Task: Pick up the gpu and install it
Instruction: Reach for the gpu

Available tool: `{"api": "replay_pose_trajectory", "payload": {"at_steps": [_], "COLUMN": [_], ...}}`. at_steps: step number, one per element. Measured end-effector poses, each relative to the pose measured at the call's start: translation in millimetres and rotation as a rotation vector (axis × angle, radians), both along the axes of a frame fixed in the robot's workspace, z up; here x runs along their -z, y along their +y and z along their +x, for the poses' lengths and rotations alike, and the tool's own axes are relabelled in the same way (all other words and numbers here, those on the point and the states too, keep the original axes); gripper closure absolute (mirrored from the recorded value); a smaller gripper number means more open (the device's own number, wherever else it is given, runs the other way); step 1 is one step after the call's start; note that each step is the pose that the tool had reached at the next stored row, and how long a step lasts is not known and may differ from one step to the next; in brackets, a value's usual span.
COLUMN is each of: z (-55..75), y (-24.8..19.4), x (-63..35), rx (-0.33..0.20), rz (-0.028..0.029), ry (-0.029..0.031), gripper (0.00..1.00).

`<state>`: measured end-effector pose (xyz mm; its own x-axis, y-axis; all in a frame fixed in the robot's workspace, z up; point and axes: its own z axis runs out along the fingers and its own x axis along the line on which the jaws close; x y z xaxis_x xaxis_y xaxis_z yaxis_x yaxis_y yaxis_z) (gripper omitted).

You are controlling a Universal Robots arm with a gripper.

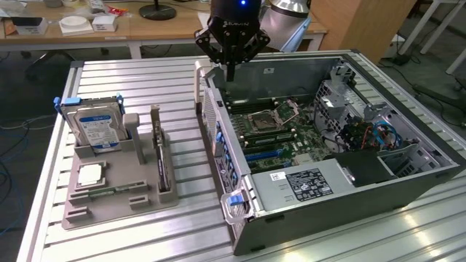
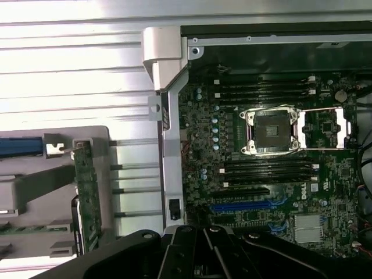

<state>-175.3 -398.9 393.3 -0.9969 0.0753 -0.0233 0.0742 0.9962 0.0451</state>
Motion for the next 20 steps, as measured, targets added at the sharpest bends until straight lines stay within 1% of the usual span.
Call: {"api": "replay_pose_trajectory", "payload": {"at_steps": [20], "z": [-28.5], "y": [0.0], "x": [0.0], "rx": [0.000], "rz": [0.0000], "ry": [0.0000], "gripper": [0.90]}}
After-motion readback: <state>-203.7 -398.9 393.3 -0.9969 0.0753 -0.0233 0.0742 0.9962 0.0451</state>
